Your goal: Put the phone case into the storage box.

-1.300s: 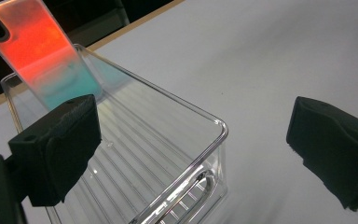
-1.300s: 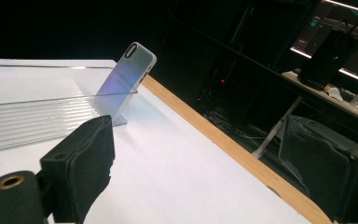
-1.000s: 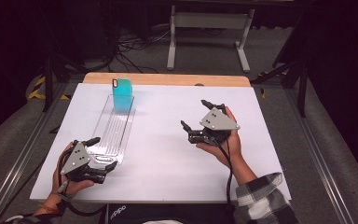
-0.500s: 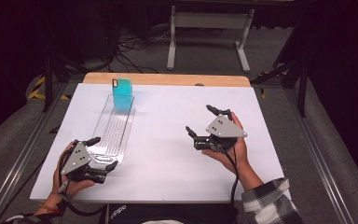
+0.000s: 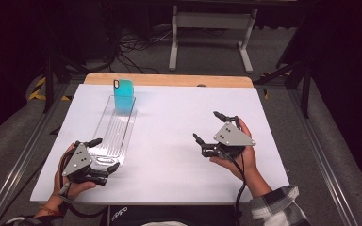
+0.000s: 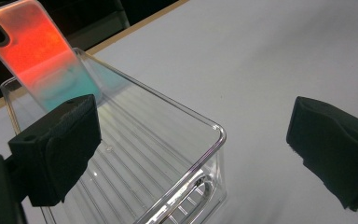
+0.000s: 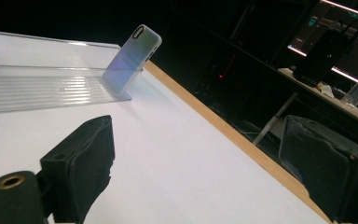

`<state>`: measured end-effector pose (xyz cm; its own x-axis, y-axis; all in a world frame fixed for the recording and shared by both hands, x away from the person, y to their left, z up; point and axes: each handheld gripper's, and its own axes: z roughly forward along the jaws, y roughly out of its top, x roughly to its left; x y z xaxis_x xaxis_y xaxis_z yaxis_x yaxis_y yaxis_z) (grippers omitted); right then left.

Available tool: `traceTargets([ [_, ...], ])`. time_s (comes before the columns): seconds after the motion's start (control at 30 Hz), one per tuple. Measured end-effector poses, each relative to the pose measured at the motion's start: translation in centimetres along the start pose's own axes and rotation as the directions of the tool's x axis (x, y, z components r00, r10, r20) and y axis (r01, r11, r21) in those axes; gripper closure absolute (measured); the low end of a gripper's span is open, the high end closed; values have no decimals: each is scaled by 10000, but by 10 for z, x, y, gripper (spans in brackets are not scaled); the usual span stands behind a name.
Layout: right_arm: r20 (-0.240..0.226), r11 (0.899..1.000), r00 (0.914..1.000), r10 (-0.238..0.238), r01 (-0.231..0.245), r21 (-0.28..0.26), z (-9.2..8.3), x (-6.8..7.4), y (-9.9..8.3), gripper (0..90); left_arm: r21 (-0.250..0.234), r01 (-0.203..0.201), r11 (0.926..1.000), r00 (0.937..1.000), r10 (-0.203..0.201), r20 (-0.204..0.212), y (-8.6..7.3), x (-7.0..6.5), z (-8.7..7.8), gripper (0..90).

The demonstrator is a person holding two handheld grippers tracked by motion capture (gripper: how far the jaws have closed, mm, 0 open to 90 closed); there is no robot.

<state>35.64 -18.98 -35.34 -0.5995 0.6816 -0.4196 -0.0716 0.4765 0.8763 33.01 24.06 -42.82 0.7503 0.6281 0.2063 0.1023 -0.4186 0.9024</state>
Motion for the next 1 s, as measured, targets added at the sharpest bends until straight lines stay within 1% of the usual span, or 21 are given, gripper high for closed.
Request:
traceTargets([
  [0.07,-28,10000,10000,-9,9,62,-3,0,-3,111,11,49,10000,10000,-49,-24,0,-1,0,36],
  [0.13,-39,10000,10000,41,-41,90,-5,0,-7,110,11,-10,10000,10000,10,-31,0,0,0,36],
  [0.17,-44,9999,10000,37,-36,130,-7,0,-8,110,10,59,10000,10000,-59,-19,0,-1,0,36],
  [0.2,-16,9999,10000,73,-72,121,-7,0,-9,110,11,-28,10000,10000,28,-23,0,0,0,36],
  [0.3,15,9997,9999,167,-168,197,-12,-1,-14,109,-59,-45,10000,10000,44,-35,0,-1,0,40],
  [0.47,-7,9995,9998,211,-211,216,-16,-2,-20,106,-35,-35,10000,9999,35,-103,0,-1,0,40],
  [0.5,-28,9994,9996,269,-269,203,-19,-2,-23,105,-24,-104,9999,9999,104,-95,0,-1,0,39],
  [0.67,0,9990,9993,373,-373,236,-26,-3,-29,103,-135,-56,9999,10000,56,-3,1,-1,1,39],
  [0.73,23,9989,9993,364,-365,293,-27,-4,-30,103,-135,-277,9995,9996,276,-64,1,-1,1,40],
  [0.8,128,9984,9991,406,-411,386,-31,-5,-32,101,-120,-240,9996,9996,239,-145,2,-2,1,41],
  [0.83,148,9982,9989,451,-456,385,-33,-5,-33,101,-118,-322,9994,9994,320,-140,2,-2,2,41],
  [0.9,146,9981,9986,504,-508,344,-36,-5,-35,100,-148,-229,9996,9997,228,-103,2,-2,2,40],
  [0.93,162,9979,9985,520,-526,368,-37,-5,-36,100,-148,-296,9995,9995,294,-132,2,-2,2,40],
  [1.0,163,9977,9983,559,-565,386,-39,-5,-39,97,-203,-287,9994,9995,284,-130,2,-1,3,40],
])
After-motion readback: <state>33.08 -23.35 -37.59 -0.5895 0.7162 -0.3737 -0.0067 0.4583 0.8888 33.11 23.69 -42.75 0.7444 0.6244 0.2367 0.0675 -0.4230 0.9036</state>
